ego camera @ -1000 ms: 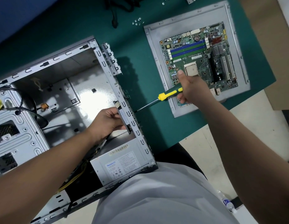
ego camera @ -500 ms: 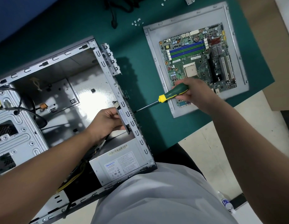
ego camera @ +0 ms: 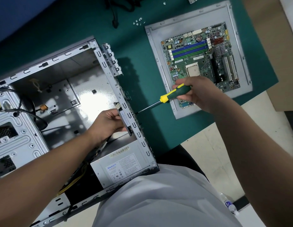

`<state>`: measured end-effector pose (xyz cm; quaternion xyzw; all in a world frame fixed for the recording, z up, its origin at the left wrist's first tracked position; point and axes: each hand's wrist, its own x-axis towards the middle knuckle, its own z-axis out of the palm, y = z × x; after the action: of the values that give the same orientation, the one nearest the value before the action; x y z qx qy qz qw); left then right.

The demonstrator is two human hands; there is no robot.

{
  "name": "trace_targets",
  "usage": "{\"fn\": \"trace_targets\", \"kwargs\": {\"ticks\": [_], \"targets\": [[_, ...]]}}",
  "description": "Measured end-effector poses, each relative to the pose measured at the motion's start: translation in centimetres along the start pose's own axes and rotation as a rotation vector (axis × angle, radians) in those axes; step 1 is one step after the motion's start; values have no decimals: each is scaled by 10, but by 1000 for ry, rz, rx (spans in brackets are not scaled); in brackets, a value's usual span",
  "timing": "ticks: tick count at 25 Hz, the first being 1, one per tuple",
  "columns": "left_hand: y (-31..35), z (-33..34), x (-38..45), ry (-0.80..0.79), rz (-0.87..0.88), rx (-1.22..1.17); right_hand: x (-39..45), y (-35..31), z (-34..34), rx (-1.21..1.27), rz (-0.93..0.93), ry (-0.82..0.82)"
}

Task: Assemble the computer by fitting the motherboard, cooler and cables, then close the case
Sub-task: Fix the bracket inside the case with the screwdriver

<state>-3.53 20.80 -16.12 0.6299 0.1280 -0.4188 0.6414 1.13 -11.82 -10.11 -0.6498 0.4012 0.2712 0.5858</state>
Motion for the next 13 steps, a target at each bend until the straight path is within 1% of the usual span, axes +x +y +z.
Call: {"fn": "trace_targets", "kwargs": {"ticks": [1,2,4,5,6,9,10,13], "targets": [[0,0,0,1,-1,2,-3,2,1,64,14,-7],[0,0,0,1,-3,4,-1,6,3,24,-8,11],[0,0,0,1,-5,3,0,10,6,-240,-85,67],[1,0,0,2,-5,0,0,9,7,-306,-94,76],[1,1,0,5,-7,-5,1,7,6,-304,-68,63],[1,3,-1,12,-15,-49,0,3,2,-27,44,-50],[1,4,-1,10,-16,-62,0,2,1,27,60,-70],[1,3,-1,-4,-5,-57,1,1,-1,-10,86,-74]]}}
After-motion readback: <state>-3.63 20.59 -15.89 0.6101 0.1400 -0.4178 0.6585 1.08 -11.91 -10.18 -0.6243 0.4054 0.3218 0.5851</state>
